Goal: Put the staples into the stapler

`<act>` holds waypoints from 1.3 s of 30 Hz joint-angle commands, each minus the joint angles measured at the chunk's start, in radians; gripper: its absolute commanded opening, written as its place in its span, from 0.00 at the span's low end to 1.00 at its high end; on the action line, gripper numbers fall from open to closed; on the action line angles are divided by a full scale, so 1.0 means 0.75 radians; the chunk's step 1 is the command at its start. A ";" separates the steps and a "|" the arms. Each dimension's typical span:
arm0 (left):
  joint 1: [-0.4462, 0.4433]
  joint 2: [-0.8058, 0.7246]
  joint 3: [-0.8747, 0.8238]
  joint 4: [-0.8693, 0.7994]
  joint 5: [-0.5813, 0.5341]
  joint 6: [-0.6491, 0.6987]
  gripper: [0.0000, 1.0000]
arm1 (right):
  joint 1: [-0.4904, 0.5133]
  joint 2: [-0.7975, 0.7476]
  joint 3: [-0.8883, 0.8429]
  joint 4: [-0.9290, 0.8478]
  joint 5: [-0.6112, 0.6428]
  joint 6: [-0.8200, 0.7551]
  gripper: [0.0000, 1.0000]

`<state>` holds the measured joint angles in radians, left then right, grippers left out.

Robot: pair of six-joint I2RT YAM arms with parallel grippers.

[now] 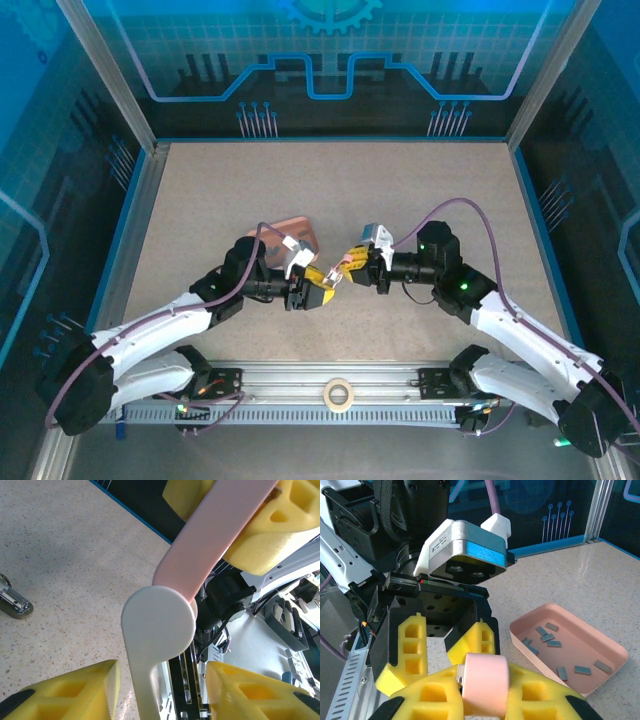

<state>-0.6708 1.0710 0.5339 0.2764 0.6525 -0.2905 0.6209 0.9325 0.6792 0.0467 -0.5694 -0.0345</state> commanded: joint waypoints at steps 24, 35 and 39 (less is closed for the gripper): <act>-0.013 -0.040 -0.038 0.103 -0.331 -0.134 0.22 | 0.044 -0.045 0.047 0.066 0.470 0.488 0.65; -0.014 -0.074 -0.051 -0.002 -0.507 -0.120 0.22 | 0.392 0.006 0.025 0.030 1.029 1.051 0.70; -0.013 -0.076 -0.054 -0.008 -0.504 -0.116 0.22 | 0.441 0.079 0.058 0.068 1.098 1.079 0.69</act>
<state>-0.6743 1.0355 0.4999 0.2775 0.3004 -0.3683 0.9310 0.9642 0.6830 0.0547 0.1490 0.6983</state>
